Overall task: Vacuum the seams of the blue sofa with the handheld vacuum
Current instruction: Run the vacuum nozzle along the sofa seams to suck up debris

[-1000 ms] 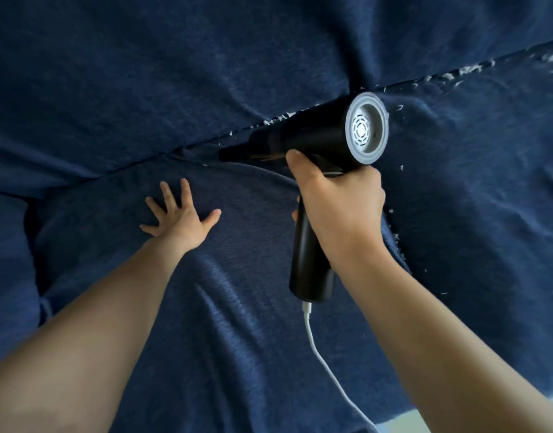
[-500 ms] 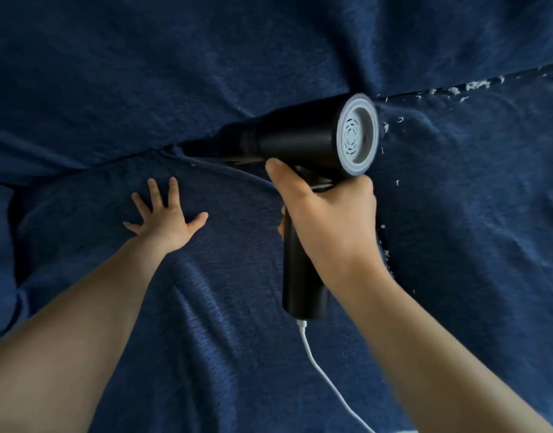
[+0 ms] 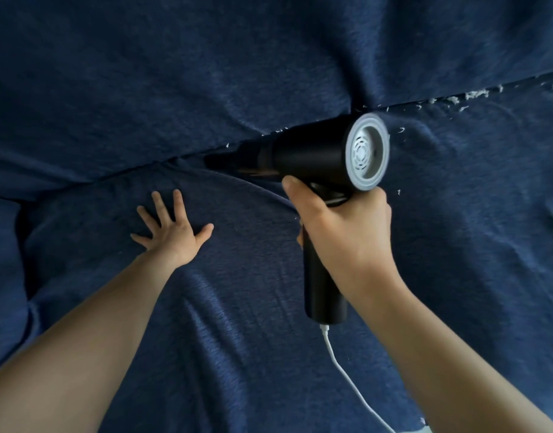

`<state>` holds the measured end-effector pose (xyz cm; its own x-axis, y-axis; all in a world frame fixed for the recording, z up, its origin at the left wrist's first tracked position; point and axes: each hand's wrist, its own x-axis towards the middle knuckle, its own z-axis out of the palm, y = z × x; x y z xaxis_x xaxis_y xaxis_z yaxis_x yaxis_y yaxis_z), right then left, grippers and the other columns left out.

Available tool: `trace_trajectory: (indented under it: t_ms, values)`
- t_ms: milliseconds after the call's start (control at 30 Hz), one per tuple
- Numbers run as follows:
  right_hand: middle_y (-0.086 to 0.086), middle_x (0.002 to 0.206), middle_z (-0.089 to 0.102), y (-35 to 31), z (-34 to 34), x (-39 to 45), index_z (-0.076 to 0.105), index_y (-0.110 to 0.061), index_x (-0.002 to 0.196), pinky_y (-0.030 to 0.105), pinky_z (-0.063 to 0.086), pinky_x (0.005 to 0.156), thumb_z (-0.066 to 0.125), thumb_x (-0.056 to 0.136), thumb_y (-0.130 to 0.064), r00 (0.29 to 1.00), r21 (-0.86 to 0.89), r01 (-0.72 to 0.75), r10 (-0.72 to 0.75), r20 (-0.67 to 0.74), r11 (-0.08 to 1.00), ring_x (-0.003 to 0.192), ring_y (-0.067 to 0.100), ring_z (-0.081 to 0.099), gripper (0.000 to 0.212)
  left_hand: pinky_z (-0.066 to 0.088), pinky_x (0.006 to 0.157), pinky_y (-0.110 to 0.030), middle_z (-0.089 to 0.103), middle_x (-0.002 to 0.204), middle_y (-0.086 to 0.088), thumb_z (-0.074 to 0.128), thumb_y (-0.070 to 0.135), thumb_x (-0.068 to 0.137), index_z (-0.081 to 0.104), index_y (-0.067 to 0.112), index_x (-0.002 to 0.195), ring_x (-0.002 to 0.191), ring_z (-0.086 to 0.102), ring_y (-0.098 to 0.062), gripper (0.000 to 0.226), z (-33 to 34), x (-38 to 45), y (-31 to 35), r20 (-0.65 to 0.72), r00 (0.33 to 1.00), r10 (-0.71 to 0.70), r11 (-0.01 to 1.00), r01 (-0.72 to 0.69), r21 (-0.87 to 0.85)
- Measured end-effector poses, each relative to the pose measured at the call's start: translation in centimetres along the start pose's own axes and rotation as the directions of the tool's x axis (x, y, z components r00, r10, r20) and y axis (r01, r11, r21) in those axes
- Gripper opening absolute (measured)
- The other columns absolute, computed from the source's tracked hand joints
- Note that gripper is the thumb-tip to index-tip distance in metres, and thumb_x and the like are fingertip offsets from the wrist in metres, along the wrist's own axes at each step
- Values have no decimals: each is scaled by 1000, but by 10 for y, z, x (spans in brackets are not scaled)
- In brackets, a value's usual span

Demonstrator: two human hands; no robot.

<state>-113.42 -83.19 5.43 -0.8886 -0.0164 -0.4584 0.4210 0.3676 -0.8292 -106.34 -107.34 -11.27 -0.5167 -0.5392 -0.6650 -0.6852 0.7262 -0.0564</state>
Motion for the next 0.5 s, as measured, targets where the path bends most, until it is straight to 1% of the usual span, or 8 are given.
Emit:
trace_trajectory:
  t_ms: [67,133,200,267,333,367,433,500]
  values:
    - [-4,59,70,0,5,0,67,-17,67,44,60,82,80,80,-45,1000,0,-26,26,7,1000,80,26,73,33,2,111,-69,-32,156,-8,39,68,89,-19,26,151,143,-21,-41,95,0,1,1,-41,999,4,1000,-5,-17]
    - [-4,59,70,1,7,3,66,-18,65,43,60,81,79,81,-45,998,4,-61,61,-14,998,80,25,73,34,2,112,-68,-26,158,-7,41,63,91,-15,24,152,144,-18,-41,92,0,3,6,-105,994,21,999,-25,-43]
    - [-4,58,70,1,5,6,65,-17,62,41,59,81,78,82,-45,996,13,-79,80,-29,997,79,24,73,37,1,113,-67,-22,160,-1,42,59,92,-15,26,152,145,-18,-38,89,-3,6,14,-174,981,86,993,-99,-67]
    - [-5,57,70,1,1,7,64,-17,62,40,58,83,77,84,-44,998,28,-57,58,-39,998,78,22,72,37,0,113,-66,-20,160,6,41,56,94,-16,30,152,146,-18,-35,86,-8,13,26,-218,960,178,979,-196,-61]
    - [-6,57,70,1,-1,9,65,-19,63,40,57,84,77,84,-43,998,21,-30,31,-57,999,76,20,72,34,0,114,-63,-19,160,8,39,55,94,-15,30,152,146,-18,-34,83,-12,21,39,-227,945,237,967,-252,-41]
    - [-7,57,69,2,-2,11,65,-20,64,41,58,85,77,84,-44,998,13,-20,21,-62,1000,76,21,72,33,-1,115,-62,-18,161,8,38,56,95,-13,29,153,146,-18,-34,82,-13,25,45,-218,945,243,966,-257,-37]
    - [-8,57,69,2,-1,16,64,-24,66,44,58,86,78,82,-44,999,-5,6,-6,-52,1000,77,23,73,29,-1,116,-61,-16,161,6,36,57,95,-10,25,154,147,-17,-33,81,-11,28,52,-198,955,222,972,-233,-32]
    - [-12,54,65,1,1,21,64,-26,68,44,58,86,79,82,-43,998,-49,51,-53,-26,997,76,19,74,26,-2,116,-60,-14,162,4,33,58,95,-7,22,154,147,-16,-33,80,-6,28,53,-205,957,207,977,-213,-4]
